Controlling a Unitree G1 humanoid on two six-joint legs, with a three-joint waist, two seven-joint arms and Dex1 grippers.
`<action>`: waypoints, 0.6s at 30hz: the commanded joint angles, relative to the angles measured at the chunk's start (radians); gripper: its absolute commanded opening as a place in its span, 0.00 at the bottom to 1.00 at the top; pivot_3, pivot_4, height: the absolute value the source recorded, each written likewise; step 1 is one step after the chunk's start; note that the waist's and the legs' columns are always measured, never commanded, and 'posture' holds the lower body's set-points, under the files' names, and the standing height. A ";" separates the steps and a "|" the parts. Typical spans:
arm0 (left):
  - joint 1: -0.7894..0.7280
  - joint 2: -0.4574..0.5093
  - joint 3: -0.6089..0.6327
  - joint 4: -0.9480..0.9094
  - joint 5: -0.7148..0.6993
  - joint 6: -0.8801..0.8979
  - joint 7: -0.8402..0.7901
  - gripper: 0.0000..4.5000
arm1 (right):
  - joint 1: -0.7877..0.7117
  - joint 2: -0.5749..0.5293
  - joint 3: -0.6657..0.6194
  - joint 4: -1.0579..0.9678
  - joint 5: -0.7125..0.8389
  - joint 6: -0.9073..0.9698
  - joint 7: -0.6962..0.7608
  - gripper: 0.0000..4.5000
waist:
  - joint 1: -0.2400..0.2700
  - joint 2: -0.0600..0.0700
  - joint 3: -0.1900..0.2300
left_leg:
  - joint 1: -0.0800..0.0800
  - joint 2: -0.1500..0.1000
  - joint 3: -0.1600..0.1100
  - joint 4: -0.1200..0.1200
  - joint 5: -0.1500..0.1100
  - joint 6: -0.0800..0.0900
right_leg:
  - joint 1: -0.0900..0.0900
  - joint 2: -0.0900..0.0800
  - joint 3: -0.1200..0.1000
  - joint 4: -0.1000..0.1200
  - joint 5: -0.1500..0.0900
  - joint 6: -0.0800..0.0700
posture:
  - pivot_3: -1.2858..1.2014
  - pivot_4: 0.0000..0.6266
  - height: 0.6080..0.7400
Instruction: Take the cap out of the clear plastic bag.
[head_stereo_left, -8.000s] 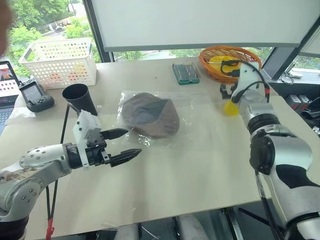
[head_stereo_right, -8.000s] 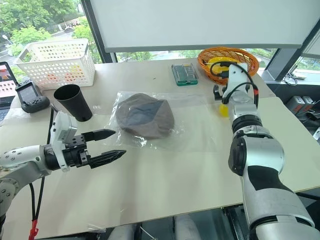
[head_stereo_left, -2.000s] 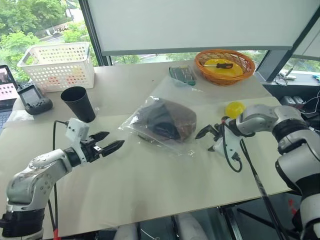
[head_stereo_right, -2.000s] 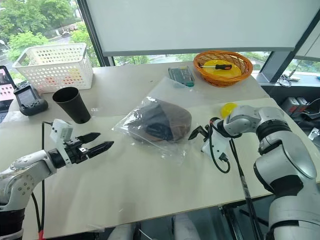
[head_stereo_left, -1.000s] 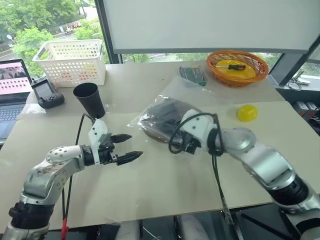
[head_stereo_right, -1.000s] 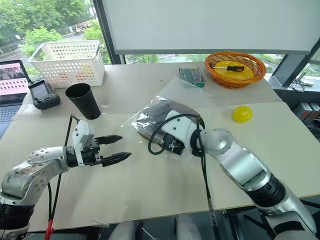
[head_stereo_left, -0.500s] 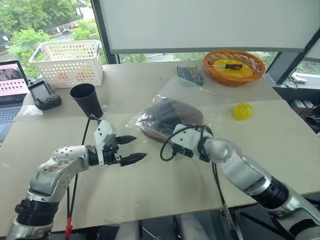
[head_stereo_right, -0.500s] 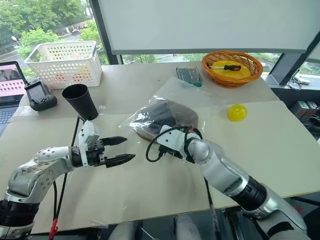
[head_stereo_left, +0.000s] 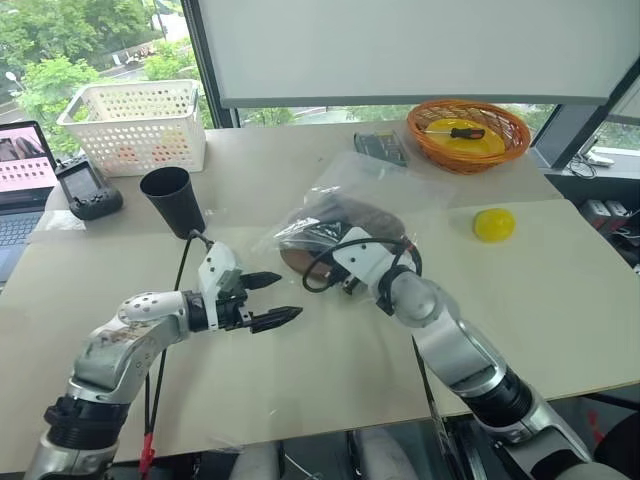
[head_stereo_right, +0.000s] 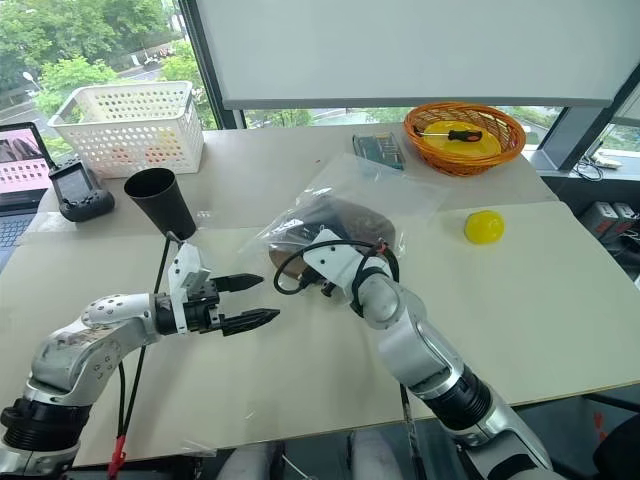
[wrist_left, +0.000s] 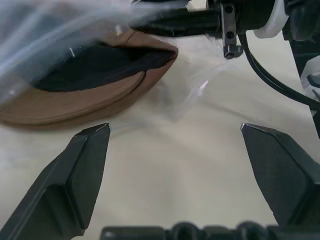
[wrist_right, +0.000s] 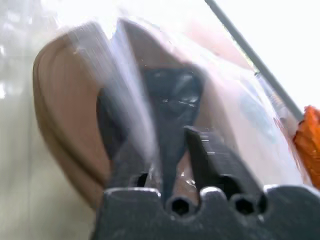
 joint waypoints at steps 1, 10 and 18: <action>0.009 -0.021 -0.003 -0.053 -0.002 -0.001 0.026 1.00 | -0.020 0.020 -0.029 -0.032 -0.037 -0.039 -0.007 0.01 | 0.001 0.000 0.000 | 0.000 0.000 0.000 0.000 0.000 0.000 | 0.000 0.000 0.000 0.000 0.000 0.000 | 0.52 0.24 0.97; 0.009 -0.057 -0.023 -0.049 0.037 -0.032 0.059 1.00 | -0.023 0.048 -0.056 0.007 -0.053 -0.069 0.014 0.01 | 0.000 0.000 0.000 | 0.000 0.000 0.000 0.000 0.000 0.000 | 0.000 0.000 0.000 0.000 0.001 -0.001 | 0.52 0.24 0.97; -0.039 -0.070 -0.027 0.028 0.091 -0.061 0.055 1.00 | -0.031 0.058 -0.072 0.040 -0.060 -0.111 0.028 0.01 | 0.001 0.000 0.000 | 0.000 0.000 0.000 0.000 0.000 0.000 | 0.000 0.000 0.000 0.000 0.001 -0.001 | 0.52 0.24 0.97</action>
